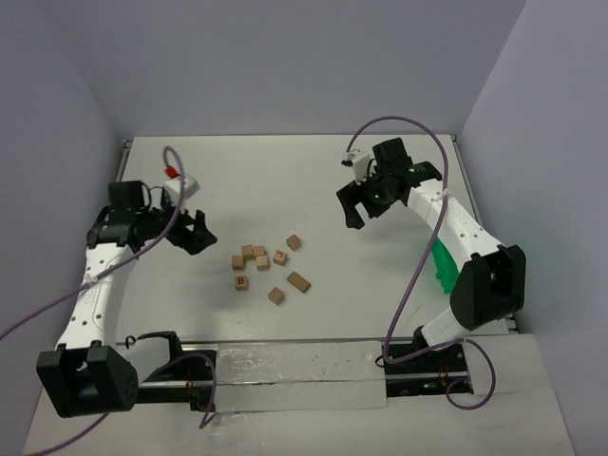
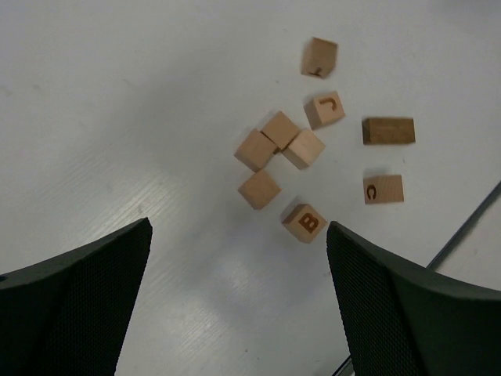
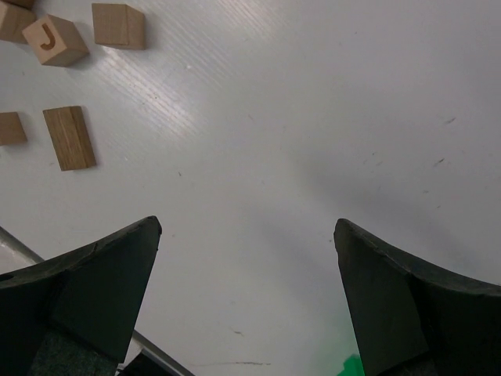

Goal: Build the wood block tower

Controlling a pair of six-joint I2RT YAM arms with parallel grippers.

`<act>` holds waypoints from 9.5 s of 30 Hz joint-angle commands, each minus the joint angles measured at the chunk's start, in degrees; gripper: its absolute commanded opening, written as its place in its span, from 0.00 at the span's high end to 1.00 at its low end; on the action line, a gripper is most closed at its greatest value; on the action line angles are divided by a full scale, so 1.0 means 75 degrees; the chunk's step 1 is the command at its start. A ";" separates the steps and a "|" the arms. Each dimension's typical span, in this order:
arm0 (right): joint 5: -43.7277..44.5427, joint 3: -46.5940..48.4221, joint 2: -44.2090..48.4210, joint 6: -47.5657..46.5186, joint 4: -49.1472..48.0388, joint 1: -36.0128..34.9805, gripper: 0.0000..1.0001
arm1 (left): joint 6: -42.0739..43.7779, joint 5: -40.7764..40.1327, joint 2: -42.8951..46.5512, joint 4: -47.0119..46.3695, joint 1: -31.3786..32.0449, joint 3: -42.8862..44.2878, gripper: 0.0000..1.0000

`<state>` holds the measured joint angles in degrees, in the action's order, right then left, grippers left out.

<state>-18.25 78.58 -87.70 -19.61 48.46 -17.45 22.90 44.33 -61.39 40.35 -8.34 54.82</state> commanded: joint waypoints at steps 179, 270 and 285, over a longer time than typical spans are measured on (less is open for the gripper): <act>0.0523 -0.1055 -0.0534 0.1107 -0.1326 0.0206 0.00 | -0.7822 -0.6787 -0.7553 0.0218 0.5554 0.4145 0.01; -0.0356 -0.1226 0.0321 0.0423 -0.0971 -0.0099 0.00 | 0.4305 0.0214 -0.4353 0.1205 0.2383 0.1268 0.28; -0.0342 -0.1226 0.0244 0.0439 -0.0965 -0.0099 0.00 | 0.4230 0.0067 -0.5288 0.1263 0.2378 0.1576 0.69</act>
<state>-20.84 69.73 -85.73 -16.34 42.00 -17.76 52.41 42.24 -99.96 48.49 9.74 63.46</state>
